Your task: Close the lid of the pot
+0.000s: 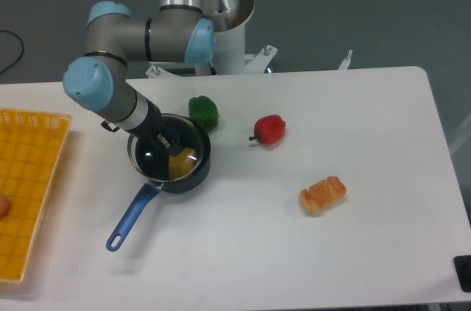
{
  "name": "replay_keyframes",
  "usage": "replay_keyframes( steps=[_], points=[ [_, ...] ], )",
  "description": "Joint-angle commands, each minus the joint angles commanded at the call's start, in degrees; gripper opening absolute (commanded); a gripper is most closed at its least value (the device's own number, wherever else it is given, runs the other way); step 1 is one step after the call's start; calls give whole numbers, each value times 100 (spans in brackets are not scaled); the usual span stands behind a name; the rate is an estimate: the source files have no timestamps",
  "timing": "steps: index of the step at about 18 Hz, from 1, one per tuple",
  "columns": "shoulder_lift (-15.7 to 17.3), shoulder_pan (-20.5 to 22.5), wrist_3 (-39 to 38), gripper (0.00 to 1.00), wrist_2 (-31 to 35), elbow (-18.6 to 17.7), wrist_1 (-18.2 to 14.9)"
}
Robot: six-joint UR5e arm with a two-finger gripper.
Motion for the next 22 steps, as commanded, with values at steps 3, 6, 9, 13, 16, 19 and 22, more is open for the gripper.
replay_keyframes(
  steps=[3,6,9,13,16,19,22],
  points=[
    [26,0,35,89,0,35,-44],
    [44,9,18,100,0,70,-141],
    [44,35,35,100,-9,70,-149],
    [70,70,0,100,-61,245,-167],
    [166,176,0,100,-88,334,-272],
    [220,202,9,100,-175,404,-290],
    [351,351,0,100,-342,554,-535]
  ],
)
